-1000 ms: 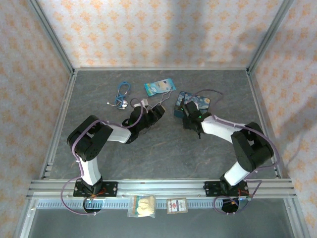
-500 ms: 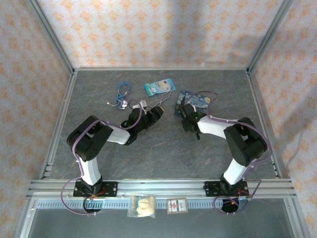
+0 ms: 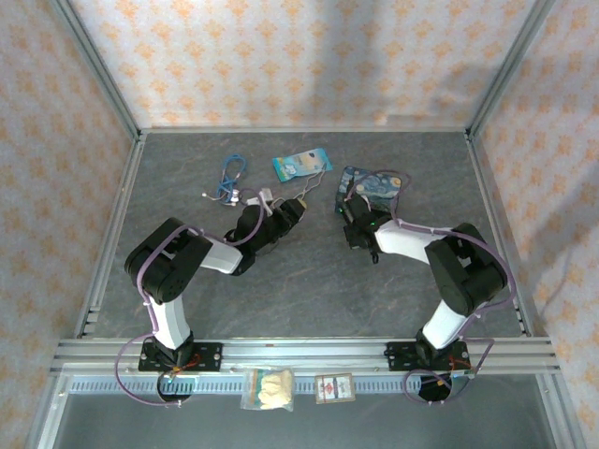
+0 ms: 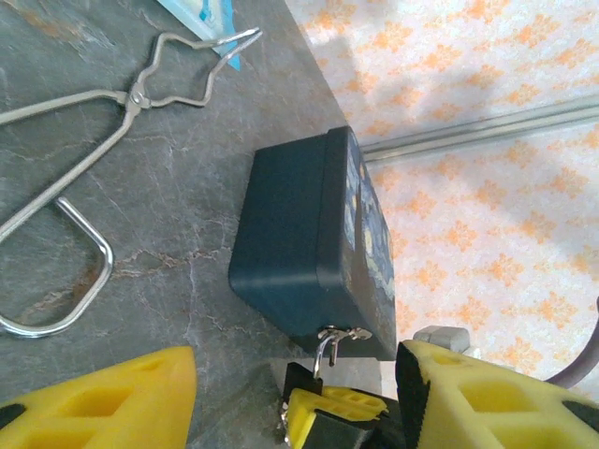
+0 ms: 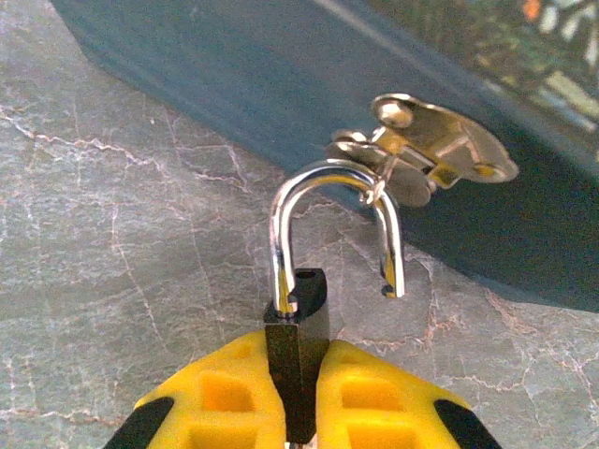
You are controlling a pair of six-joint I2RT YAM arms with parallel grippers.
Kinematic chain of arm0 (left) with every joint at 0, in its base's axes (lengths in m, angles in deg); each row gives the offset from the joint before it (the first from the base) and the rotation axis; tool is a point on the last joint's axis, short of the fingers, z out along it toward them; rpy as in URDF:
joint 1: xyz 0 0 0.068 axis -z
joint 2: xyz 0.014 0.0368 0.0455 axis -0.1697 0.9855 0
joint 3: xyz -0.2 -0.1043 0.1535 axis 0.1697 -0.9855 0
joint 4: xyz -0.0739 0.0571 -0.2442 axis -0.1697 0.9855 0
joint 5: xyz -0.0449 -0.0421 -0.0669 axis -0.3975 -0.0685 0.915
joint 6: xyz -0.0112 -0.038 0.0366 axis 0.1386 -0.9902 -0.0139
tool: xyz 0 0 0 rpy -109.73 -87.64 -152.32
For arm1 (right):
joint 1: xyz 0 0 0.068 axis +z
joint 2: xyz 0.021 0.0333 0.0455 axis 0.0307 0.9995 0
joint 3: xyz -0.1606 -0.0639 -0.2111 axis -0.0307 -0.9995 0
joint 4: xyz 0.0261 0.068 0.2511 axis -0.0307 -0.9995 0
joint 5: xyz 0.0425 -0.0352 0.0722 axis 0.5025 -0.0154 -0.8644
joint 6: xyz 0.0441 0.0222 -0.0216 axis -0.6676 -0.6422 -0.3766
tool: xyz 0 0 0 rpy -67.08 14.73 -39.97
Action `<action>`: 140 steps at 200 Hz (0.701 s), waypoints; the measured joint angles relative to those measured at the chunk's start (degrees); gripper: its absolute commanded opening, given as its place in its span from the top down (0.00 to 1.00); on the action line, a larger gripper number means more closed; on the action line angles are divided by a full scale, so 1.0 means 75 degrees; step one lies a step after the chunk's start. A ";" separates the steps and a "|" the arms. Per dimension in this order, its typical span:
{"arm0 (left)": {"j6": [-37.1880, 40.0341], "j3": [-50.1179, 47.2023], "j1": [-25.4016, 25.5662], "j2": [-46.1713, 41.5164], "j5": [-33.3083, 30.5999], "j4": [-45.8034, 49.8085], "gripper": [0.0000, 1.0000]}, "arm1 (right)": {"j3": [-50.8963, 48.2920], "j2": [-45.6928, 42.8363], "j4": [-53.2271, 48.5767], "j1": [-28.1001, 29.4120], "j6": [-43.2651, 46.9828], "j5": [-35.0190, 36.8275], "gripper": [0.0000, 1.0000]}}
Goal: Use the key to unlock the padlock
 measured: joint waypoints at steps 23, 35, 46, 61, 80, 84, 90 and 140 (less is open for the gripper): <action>-0.0172 -0.0175 -0.0146 0.0000 0.0192 -0.0344 0.44 | 0.0149 0.0000 -0.0154 -0.0082 0.0262 -0.0329 1.00; -0.0277 -0.0210 -0.0184 0.0000 0.0321 -0.0557 0.44 | 0.0219 0.0000 -0.0213 -0.0160 0.0498 -0.0574 1.00; -0.0376 -0.0216 -0.0198 0.0015 0.0428 -0.0793 0.44 | 0.0230 0.0000 -0.0219 -0.0236 0.0758 -0.0775 1.00; -0.0498 -0.0216 -0.0198 0.0082 0.0589 -0.1131 0.44 | 0.0230 -0.0003 -0.0227 -0.0358 0.1274 -0.1072 1.00; -0.0656 -0.0216 -0.0198 0.0239 0.0810 -0.1466 0.45 | 0.0184 -0.0067 -0.0204 -0.0487 0.2028 -0.1396 1.00; -0.0662 -0.0216 -0.0198 0.0268 0.0860 -0.1515 0.45 | 0.0172 -0.0079 -0.0195 -0.0519 0.2177 -0.1466 1.00; -0.0699 -0.0216 -0.0198 0.0329 0.0921 -0.1594 0.45 | 0.0163 -0.0096 -0.0192 -0.0571 0.2428 -0.1571 1.00; -0.0912 -0.0268 -0.0198 0.0440 0.1148 -0.2014 0.45 | 0.0259 -0.0096 -0.0192 -0.0854 0.3893 -0.2148 1.00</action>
